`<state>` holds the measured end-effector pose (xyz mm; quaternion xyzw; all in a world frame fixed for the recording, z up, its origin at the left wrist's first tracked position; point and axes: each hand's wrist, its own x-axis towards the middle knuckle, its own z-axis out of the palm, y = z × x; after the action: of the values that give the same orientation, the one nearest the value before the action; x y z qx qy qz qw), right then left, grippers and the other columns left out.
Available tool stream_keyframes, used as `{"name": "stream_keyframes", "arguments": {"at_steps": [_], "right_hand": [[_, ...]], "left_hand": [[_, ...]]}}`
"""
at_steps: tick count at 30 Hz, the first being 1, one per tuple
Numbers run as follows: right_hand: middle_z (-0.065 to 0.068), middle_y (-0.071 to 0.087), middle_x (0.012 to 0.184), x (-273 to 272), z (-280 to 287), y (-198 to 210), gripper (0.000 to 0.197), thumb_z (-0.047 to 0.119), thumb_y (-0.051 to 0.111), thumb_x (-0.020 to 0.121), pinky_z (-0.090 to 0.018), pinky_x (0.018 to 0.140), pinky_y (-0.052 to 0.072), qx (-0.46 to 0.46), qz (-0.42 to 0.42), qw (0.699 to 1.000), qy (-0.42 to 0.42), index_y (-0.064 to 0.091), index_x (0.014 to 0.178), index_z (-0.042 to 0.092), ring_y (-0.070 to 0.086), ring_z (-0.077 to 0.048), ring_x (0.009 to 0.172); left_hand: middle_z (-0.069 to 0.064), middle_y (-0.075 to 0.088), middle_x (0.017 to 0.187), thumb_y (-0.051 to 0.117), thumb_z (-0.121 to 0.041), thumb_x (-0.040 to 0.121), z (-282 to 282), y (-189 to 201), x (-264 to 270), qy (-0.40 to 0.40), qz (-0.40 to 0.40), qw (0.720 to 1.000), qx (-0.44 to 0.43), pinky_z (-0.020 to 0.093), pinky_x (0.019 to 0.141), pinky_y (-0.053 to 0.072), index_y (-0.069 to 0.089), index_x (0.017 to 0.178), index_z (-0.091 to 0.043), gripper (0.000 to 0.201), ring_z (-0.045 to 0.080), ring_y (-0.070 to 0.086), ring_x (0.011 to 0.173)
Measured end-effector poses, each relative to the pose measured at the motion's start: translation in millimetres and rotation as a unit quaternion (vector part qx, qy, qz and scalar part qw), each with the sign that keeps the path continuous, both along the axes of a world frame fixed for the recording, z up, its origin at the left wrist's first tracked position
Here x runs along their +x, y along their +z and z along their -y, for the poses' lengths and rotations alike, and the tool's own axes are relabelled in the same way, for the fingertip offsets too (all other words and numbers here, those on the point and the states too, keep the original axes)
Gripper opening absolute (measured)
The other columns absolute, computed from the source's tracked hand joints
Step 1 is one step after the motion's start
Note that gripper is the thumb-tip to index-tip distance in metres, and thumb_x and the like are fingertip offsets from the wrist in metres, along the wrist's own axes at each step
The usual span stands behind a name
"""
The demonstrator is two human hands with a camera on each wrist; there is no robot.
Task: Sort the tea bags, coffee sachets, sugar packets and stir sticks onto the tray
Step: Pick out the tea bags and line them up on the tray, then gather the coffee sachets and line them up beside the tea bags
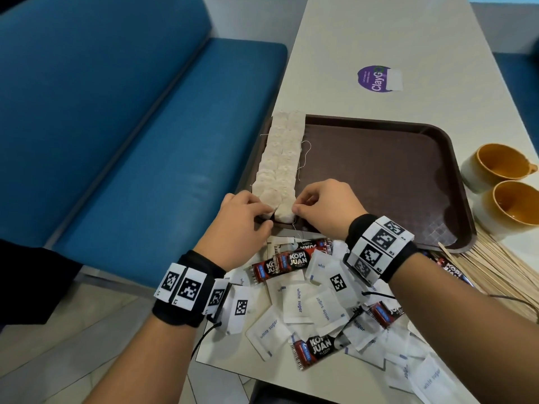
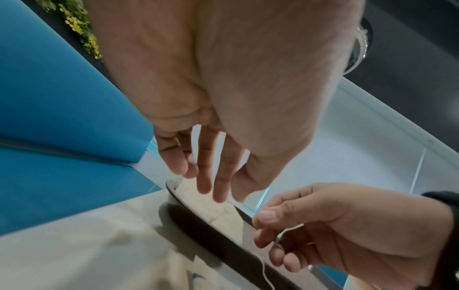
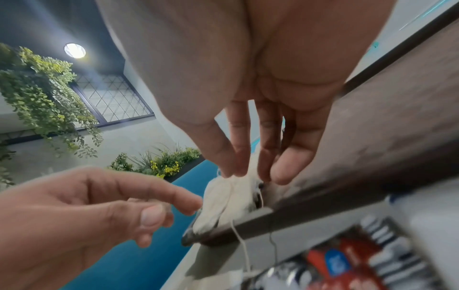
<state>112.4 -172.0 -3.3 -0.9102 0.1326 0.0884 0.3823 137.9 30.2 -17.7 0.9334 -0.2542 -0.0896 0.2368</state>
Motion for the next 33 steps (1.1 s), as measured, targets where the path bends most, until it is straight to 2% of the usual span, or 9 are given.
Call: {"name": "stream_keyframes", "arguments": {"at_steps": [4,7,10,12,16,20,25,28,33], "right_hand": [[0.013,0.070,0.090,-22,21,20,0.006,0.032,0.071,0.093,-0.020,0.073,0.048,0.010,0.015,1.000,0.018,0.075,0.089,0.030,0.063,-0.002,0.087],[0.018,0.069,0.086,-45,38,35,0.007,0.034,0.072,0.093,-0.015,0.069,0.044,0.001,0.024,0.999,0.047,0.073,0.087,0.034,0.061,0.006,0.081],[0.019,0.069,0.079,-64,40,41,0.006,0.030,0.075,0.091,-0.011,0.064,0.042,-0.008,0.018,0.998,0.067,0.076,0.086,0.032,0.062,0.007,0.073],[0.018,0.070,0.084,-70,27,36,0.003,0.029,0.076,0.091,-0.013,0.068,0.046,-0.034,0.002,0.993,0.113,0.078,0.093,0.030,0.062,0.004,0.077],[0.010,0.060,0.113,-72,-7,9,0.031,0.034,0.073,0.090,-0.034,0.093,0.049,-0.142,0.001,0.967,0.211,0.069,0.120,0.029,0.054,-0.014,0.106],[0.003,0.053,0.119,-72,-17,-4,0.042,0.034,0.070,0.091,-0.035,0.088,0.044,-0.210,-0.005,0.946,0.246,0.058,0.130,0.023,0.045,-0.020,0.111],[0.005,0.051,0.110,-72,-13,-2,0.029,0.034,0.072,0.088,-0.032,0.082,0.042,-0.201,0.014,0.955,0.218,0.062,0.114,0.026,0.046,-0.018,0.107],[0.009,0.051,0.097,-71,-4,1,0.029,0.031,0.080,0.082,-0.032,0.077,0.042,-0.142,0.002,0.971,0.191,0.054,0.095,0.029,0.049,-0.015,0.093],[0.012,0.059,0.077,-75,12,13,0.025,0.027,0.084,0.082,-0.024,0.064,0.040,-0.038,0.015,0.985,0.170,0.060,0.086,0.023,0.050,-0.005,0.069]], "left_hand": [[-0.016,0.059,0.100,0.064,-0.020,0.095,-6,10,-12,0.017,0.003,0.997,-0.075,0.008,0.079,0.036,0.074,0.100,-0.028,0.014,0.003,0.054,0.095],[-0.017,0.061,0.093,0.067,-0.024,0.094,-5,16,-33,-0.010,-0.041,0.998,-0.047,0.012,0.071,0.038,0.068,0.090,-0.030,0.007,0.001,0.057,0.087],[-0.014,0.057,0.102,0.072,-0.033,0.090,-1,10,-53,-0.021,-0.080,0.995,0.049,0.020,0.071,0.039,0.063,0.100,-0.029,0.015,0.008,0.055,0.093],[-0.008,0.054,0.104,0.073,-0.031,0.087,3,3,-62,-0.006,-0.072,0.994,0.079,0.026,0.073,0.040,0.060,0.104,-0.028,0.022,0.014,0.054,0.094],[-0.005,0.052,0.107,0.078,-0.021,0.084,8,-3,-70,0.036,-0.085,0.994,0.050,0.026,0.073,0.042,0.058,0.110,-0.027,0.033,0.012,0.054,0.085],[-0.007,0.057,0.102,0.083,-0.016,0.079,7,-4,-69,0.051,-0.103,0.993,0.002,0.022,0.066,0.041,0.057,0.113,-0.029,0.045,0.004,0.053,0.074],[-0.008,0.064,0.082,0.080,-0.013,0.081,7,0,-65,0.044,-0.107,0.993,-0.022,0.029,0.067,0.050,0.057,0.111,-0.030,0.042,0.006,0.058,0.072],[-0.007,0.062,0.077,0.083,-0.018,0.081,8,6,-62,0.034,-0.107,0.994,-0.013,0.026,0.061,0.042,0.060,0.105,-0.028,0.035,0.006,0.055,0.067],[-0.009,0.054,0.075,0.068,-0.015,0.087,5,25,-60,-0.009,-0.078,0.993,0.083,0.022,0.055,0.031,0.059,0.086,-0.023,0.012,0.009,0.050,0.070]]}}
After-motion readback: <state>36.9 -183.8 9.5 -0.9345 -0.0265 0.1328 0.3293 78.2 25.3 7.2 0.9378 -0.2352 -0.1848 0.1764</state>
